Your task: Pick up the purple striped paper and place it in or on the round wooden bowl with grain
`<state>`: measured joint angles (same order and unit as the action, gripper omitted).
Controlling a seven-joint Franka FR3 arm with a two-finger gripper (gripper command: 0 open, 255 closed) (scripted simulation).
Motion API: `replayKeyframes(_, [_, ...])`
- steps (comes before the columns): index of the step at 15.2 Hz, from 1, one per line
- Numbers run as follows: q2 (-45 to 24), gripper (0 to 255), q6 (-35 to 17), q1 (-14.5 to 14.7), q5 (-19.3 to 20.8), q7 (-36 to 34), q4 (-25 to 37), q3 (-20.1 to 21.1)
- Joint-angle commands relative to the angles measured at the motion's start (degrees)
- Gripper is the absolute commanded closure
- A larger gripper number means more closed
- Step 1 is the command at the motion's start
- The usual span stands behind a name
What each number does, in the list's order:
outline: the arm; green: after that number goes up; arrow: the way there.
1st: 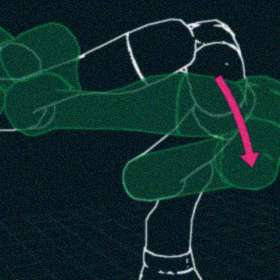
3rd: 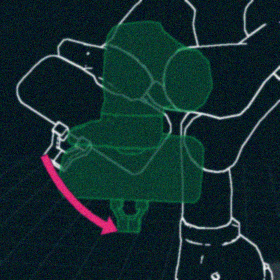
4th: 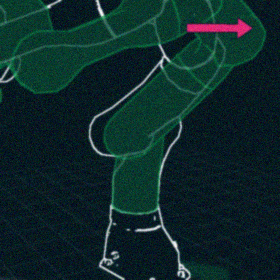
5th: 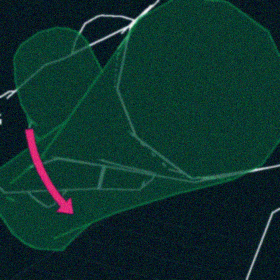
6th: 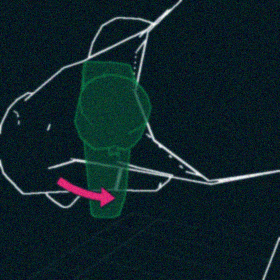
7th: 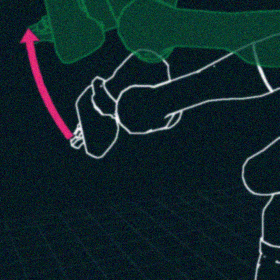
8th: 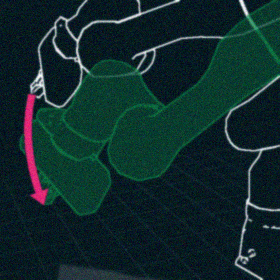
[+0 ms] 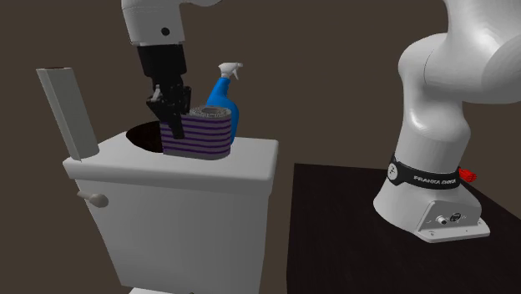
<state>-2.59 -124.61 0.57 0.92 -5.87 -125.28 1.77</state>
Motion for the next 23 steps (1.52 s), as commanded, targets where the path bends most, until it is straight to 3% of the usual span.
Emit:
replayKeyframes(1, [0.85, 255, 1.59, -0.02, -0.05, 0.09, 0.76, -0.02])
replayKeyframes(17, [5.36, 255, 13.10, -0.03, -0.28, 0.35, 7.76, -0.02])
replayKeyframes(23, [-4.91, 255, 16.84, -2.61, -0.01, 5.37, 21.84, -2.51])
